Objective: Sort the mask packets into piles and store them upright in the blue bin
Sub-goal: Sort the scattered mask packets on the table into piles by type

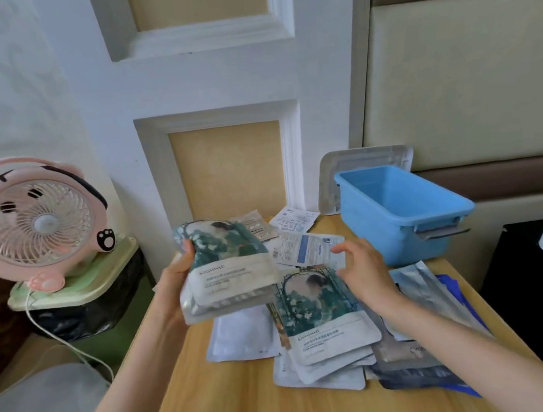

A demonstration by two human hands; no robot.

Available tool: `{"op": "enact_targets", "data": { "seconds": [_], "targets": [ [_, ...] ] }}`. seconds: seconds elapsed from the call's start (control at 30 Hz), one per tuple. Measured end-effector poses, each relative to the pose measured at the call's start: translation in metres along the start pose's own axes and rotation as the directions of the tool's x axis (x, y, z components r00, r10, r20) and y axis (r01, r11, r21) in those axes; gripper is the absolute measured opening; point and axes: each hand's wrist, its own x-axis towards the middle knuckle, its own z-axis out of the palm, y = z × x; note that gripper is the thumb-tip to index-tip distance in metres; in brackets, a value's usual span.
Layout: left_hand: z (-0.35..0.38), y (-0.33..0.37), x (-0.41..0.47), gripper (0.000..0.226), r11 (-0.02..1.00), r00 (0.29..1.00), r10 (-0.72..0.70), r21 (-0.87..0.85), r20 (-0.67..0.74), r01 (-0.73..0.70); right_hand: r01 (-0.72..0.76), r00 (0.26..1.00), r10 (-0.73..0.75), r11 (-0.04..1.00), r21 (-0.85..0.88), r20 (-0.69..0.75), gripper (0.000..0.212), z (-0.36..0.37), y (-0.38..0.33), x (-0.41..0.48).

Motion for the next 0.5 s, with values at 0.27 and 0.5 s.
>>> {"op": "enact_targets", "data": {
  "seconds": [0.27,0.5],
  "targets": [
    [0.022,-0.024,0.011,0.05,0.999,0.99,-0.046,-0.012,0.134,0.048,-0.249,0.93,0.062,0.832,0.497,0.363,0.029,-0.045,-0.048,0.009],
    [0.018,-0.033,0.014,0.075,0.988,0.98,-0.148,-0.013,0.136,0.151,-0.013,0.857,0.199,0.931,-0.365,0.475,0.093,0.007,-0.006,-0.018]
  ]
}}
